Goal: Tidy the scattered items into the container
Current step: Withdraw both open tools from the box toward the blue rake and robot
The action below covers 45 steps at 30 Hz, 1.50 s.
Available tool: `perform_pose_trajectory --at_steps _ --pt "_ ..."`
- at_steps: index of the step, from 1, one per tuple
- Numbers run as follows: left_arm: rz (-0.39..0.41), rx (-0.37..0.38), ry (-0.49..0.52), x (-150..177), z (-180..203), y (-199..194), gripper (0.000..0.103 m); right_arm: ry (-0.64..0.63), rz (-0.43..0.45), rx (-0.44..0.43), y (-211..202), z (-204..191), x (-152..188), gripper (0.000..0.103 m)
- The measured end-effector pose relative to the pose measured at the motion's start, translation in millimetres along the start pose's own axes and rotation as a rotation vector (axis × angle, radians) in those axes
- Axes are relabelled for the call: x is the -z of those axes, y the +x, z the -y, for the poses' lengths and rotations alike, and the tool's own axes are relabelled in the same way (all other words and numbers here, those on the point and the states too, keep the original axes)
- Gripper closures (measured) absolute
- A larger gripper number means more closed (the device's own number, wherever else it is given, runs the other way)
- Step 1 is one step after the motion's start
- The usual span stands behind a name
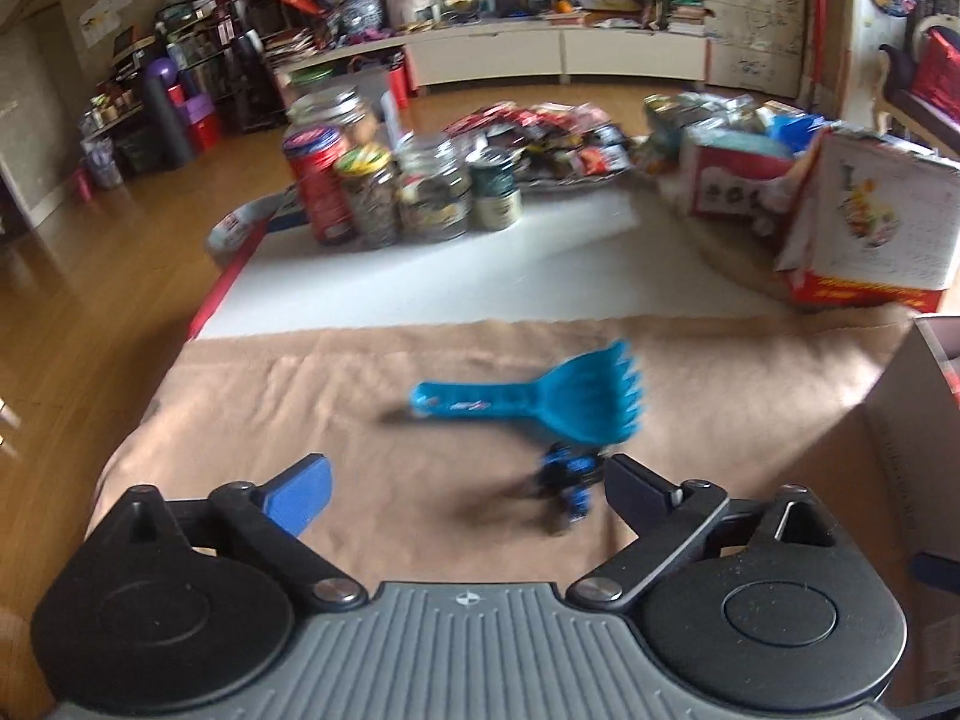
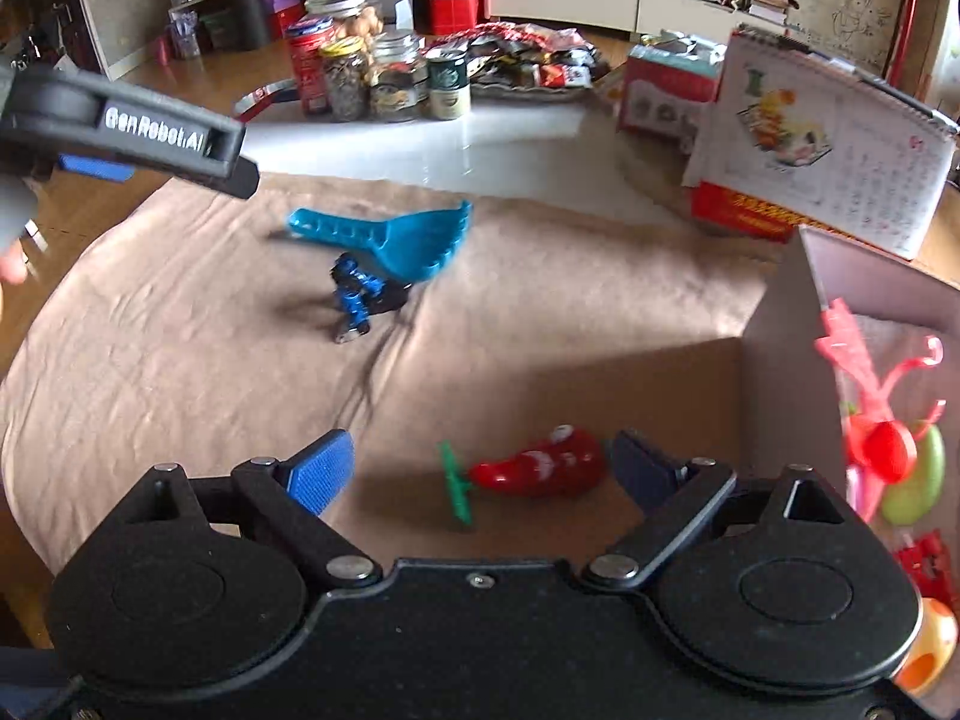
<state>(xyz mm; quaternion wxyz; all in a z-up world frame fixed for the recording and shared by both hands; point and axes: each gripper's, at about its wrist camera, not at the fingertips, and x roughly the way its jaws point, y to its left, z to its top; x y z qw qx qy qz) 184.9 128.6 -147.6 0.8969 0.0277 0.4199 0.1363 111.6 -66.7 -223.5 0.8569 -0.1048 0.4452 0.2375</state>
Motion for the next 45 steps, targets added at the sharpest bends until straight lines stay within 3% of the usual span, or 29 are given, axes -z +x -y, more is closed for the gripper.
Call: perform_pose_trajectory --at_steps 8,12,16,22,28,30,32,36,45 --pt "-0.086 0.008 -0.103 51 -43 83 0.005 -0.017 -0.016 -0.004 23 -17 -6 0.013" --pt "-0.109 0.047 -0.154 64 -51 107 0.005 -0.018 -0.004 -0.017 32 -19 -12 0.013" --pt "-0.086 0.081 -0.180 67 -53 113 0.005 -0.035 0.005 -0.038 50 -26 -21 0.013" --pt "-0.015 0.058 -0.219 62 -57 110 0.005 -0.023 0.034 -0.058 91 -38 -20 0.013" --pt "-0.023 0.063 -0.200 64 -53 116 0.005 -0.037 0.086 -0.041 122 -44 -5 0.012" --pt "-0.028 0.062 -0.181 67 -50 118 0.005 -0.033 0.083 -0.019 133 -45 -1 0.003" --pt "-0.037 0.059 -0.164 71 -46 120 0.005 -0.040 0.085 0.014 142 -48 7 0.003" --pt "-0.036 0.061 -0.142 79 -42 121 0.005 -0.046 0.240 -0.002 139 -46 28 0.003" --pt "-0.057 0.055 -0.141 90 -37 129 0.005 -0.051 0.234 0.000 137 -47 32 0.002"
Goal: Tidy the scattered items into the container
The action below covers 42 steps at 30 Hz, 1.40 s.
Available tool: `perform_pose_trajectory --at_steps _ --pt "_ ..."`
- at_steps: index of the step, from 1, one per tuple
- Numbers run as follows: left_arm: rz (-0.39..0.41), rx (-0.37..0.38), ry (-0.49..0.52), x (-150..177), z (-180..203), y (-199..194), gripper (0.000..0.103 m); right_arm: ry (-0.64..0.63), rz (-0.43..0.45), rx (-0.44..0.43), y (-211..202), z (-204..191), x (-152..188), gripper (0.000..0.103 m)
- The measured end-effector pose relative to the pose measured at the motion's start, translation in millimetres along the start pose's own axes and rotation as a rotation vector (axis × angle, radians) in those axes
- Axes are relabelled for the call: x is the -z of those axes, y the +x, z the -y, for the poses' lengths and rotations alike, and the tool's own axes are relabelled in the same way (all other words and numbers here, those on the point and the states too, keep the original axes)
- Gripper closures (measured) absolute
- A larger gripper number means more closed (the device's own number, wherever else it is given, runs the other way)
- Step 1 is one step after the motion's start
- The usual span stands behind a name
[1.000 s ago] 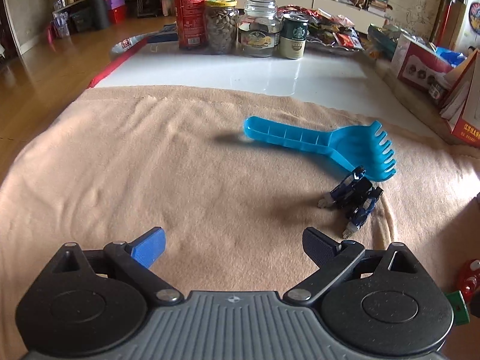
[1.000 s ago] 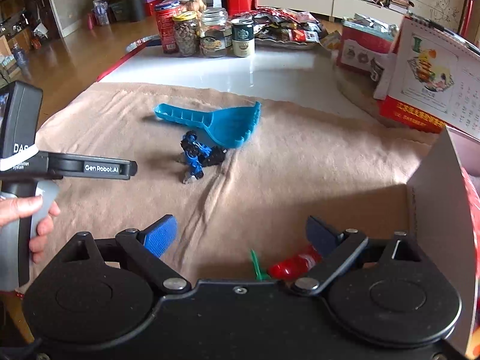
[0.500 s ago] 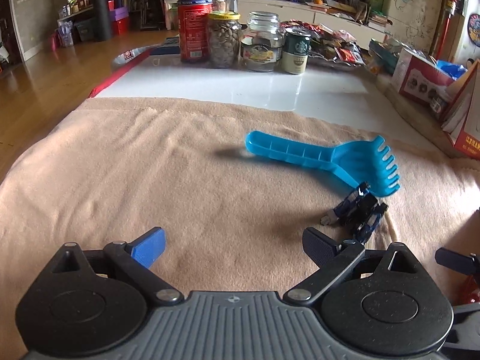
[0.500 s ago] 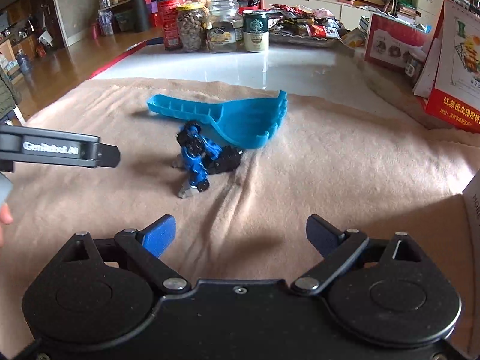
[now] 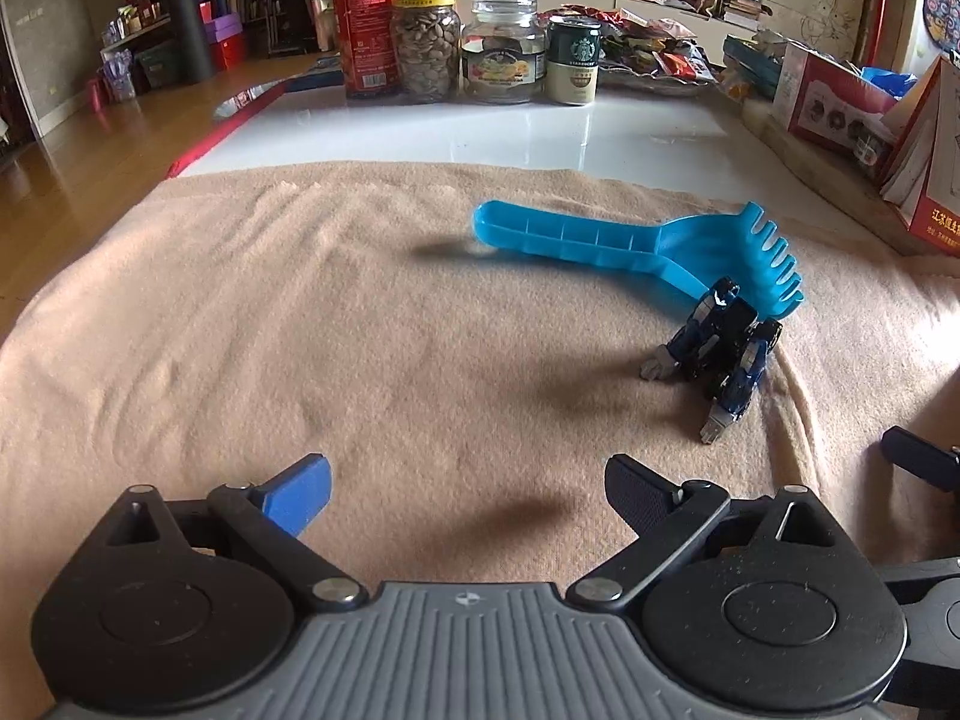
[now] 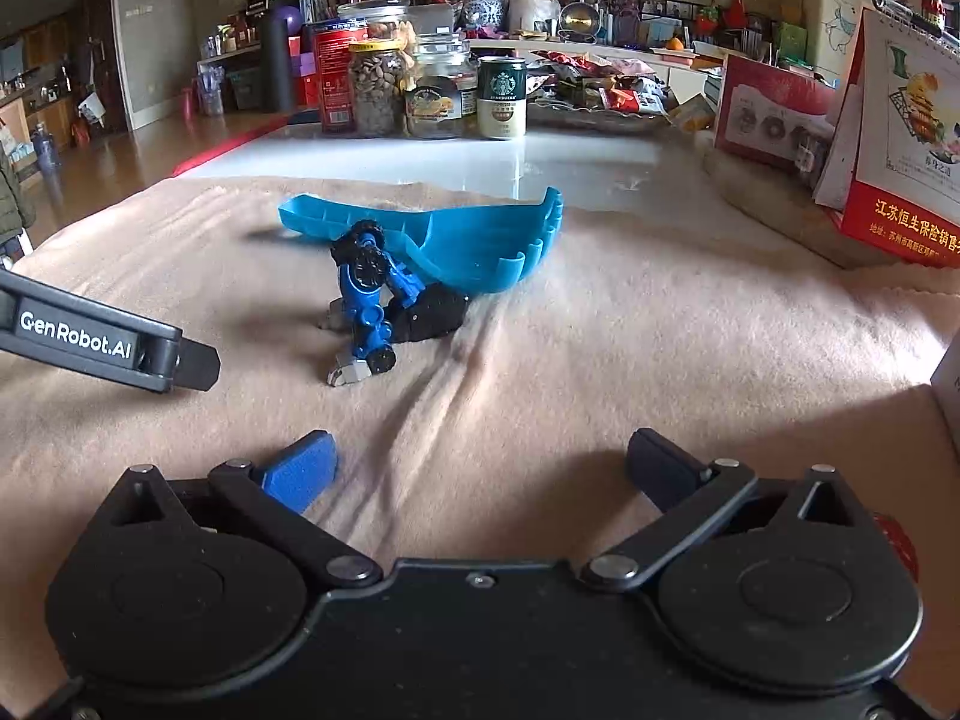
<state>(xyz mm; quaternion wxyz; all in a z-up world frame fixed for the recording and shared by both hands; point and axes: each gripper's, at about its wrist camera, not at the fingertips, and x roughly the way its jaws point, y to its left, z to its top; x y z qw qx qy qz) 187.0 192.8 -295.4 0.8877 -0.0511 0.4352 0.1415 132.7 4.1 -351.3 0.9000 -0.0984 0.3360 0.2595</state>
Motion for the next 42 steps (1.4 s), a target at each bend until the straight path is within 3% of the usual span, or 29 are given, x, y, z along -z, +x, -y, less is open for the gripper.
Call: perform_pose_trajectory --at_steps 14,20,33,42 --pt "-0.061 -0.044 -0.063 7 -20 -5 0.005 0.000 0.000 0.000 0 0 0 0.002" --pt "-0.062 -0.063 -0.035 10 -25 -6 0.005 0.000 0.000 0.000 1 0 0 0.002" --pt "-0.076 0.014 -0.045 7 -1 -7 0.005 0.000 -0.001 -0.001 1 1 1 0.002" --pt "-0.100 0.015 -0.054 20 0 -20 0.005 -0.003 -0.001 0.000 1 0 1 0.002"
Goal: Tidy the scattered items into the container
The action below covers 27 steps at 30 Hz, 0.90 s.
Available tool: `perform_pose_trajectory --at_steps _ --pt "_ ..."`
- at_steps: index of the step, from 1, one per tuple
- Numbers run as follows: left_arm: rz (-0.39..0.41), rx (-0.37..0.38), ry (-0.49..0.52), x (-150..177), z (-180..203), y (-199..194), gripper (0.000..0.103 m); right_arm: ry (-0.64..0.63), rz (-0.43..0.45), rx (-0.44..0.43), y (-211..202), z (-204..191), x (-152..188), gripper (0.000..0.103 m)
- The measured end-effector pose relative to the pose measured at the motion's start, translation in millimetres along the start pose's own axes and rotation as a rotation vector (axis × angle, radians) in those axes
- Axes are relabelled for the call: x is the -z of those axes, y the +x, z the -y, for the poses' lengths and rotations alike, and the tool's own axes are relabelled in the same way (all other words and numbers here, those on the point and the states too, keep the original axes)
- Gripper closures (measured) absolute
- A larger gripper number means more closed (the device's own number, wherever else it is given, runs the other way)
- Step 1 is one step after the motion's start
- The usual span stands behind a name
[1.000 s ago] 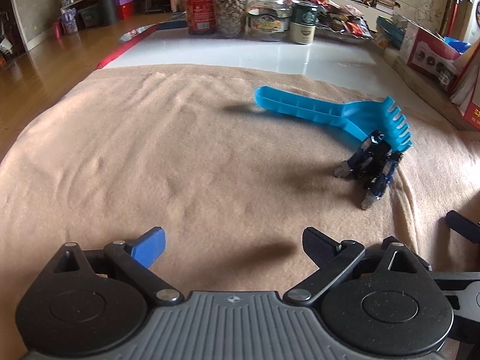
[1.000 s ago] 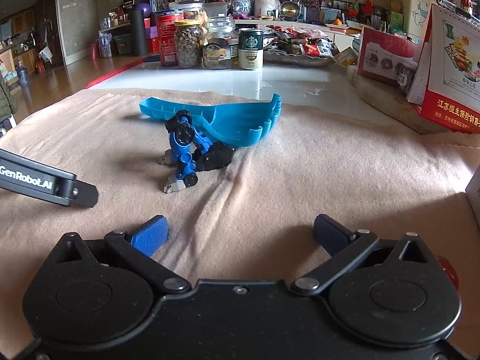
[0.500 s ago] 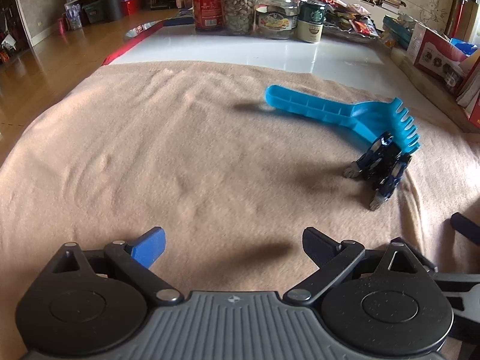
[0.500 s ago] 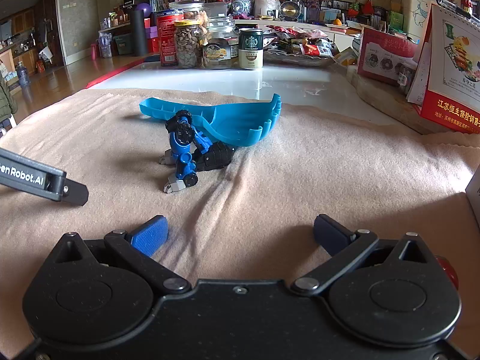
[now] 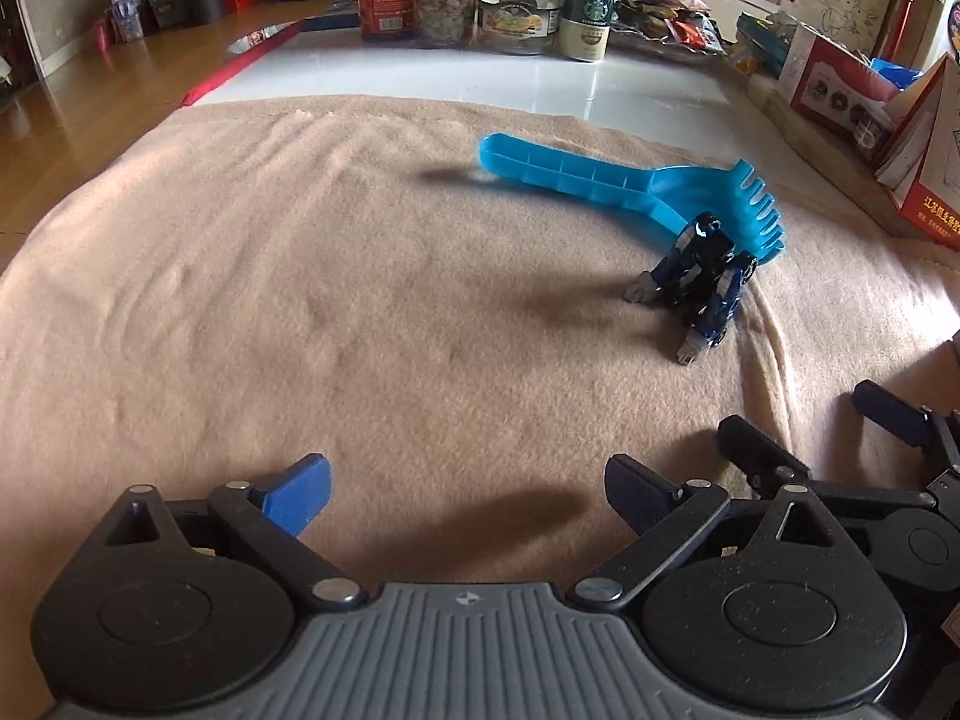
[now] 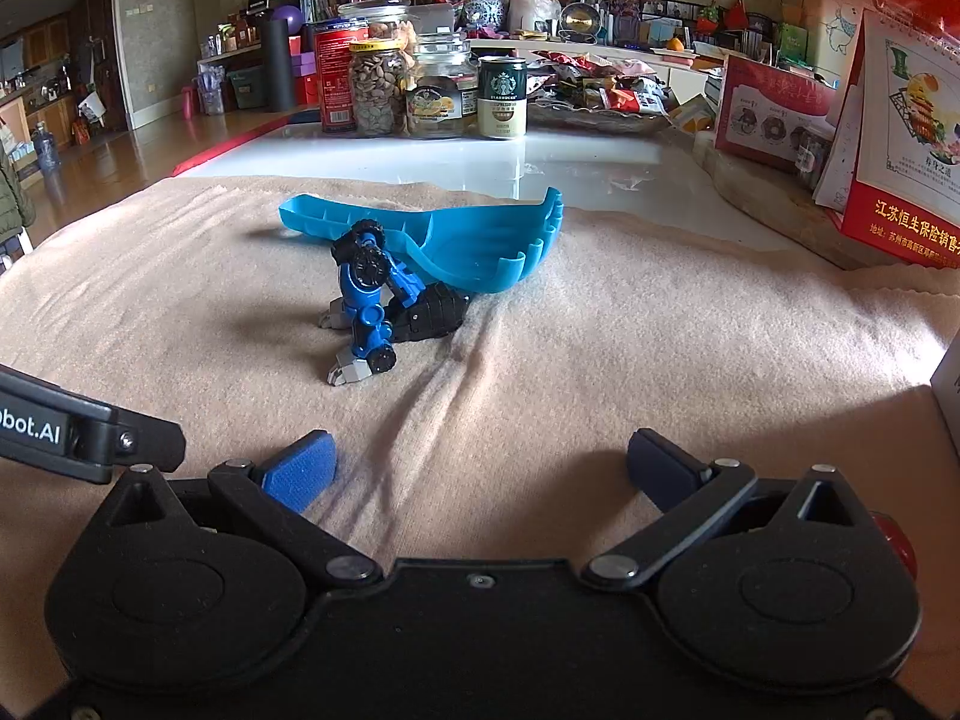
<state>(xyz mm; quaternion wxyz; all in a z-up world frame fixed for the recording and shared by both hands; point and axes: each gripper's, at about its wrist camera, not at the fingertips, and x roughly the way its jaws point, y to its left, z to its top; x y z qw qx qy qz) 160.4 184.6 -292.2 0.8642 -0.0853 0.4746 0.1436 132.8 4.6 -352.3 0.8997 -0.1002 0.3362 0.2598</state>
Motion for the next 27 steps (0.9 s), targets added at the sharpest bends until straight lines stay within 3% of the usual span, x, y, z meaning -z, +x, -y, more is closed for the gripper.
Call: perform_pose_trajectory --at_steps 10,22,27 --pt "0.012 0.032 -0.012 -8 -2 -4 0.005 0.001 0.000 0.000 1 0 0 0.002" --pt "0.026 0.019 0.004 -14 -1 -19 0.005 0.003 -0.002 0.001 2 -1 -1 0.002" --pt "0.048 0.017 0.004 -22 -6 -24 0.005 0.004 -0.091 -0.025 -6 2 -12 0.003"
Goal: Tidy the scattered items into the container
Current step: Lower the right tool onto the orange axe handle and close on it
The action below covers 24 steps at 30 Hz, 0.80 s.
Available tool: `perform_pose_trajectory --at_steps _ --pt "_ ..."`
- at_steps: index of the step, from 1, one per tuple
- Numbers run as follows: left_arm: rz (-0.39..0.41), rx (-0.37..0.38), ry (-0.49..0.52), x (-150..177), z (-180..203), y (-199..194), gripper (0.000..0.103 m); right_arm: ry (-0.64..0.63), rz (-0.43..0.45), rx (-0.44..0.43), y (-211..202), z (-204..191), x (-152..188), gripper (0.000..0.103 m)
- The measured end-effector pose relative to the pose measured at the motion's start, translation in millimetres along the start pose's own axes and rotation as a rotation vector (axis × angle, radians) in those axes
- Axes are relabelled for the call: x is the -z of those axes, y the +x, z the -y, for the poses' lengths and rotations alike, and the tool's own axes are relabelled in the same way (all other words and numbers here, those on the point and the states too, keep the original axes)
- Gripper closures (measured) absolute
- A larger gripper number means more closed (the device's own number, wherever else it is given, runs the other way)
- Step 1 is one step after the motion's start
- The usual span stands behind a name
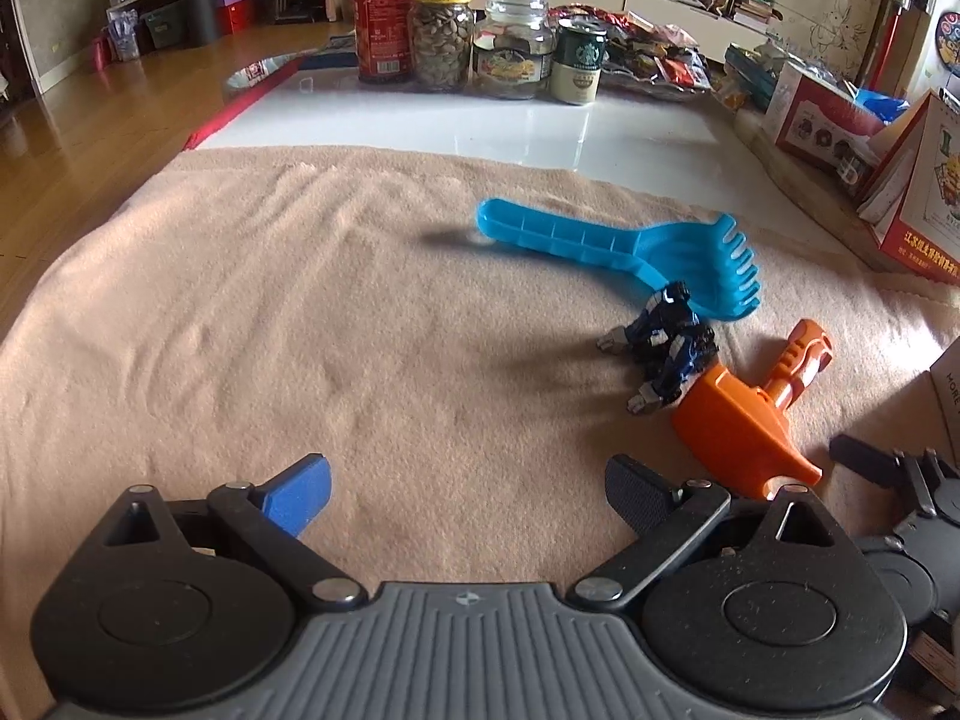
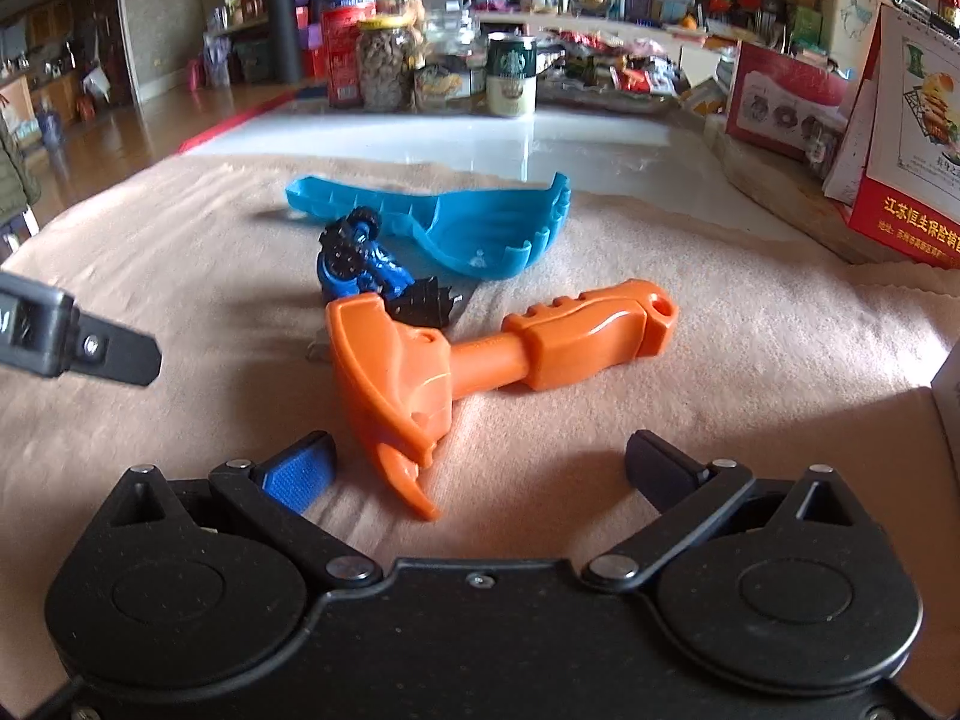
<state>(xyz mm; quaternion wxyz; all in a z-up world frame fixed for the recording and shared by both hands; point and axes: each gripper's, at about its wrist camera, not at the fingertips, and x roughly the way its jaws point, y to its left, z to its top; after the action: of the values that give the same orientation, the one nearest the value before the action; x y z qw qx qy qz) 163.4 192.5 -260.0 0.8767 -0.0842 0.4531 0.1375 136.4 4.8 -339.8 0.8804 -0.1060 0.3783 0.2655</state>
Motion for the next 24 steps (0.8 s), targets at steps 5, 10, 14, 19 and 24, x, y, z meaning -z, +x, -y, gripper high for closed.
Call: perform_pose_trajectory --at_steps 5,10,14,19,24 --pt "0.012 -0.002 -0.007 -7 -9 -1 0.005 0.203 0.000 -0.086 -33 11 -16 0.003" --pt "0.008 0.001 -0.021 -6 -19 -2 0.005 0.411 -0.208 -0.167 -12 37 -65 0.003" --pt "-0.001 0.008 -0.015 0 -24 -4 0.005 0.494 -0.307 -0.049 13 47 -85 0.003" --pt "0.004 0.016 0.005 4 -28 -9 0.005 0.533 -0.402 0.006 35 49 -85 0.012" --pt "0.010 0.025 0.012 4 -31 -14 0.005 0.556 -0.436 0.055 51 43 -79 0.049"
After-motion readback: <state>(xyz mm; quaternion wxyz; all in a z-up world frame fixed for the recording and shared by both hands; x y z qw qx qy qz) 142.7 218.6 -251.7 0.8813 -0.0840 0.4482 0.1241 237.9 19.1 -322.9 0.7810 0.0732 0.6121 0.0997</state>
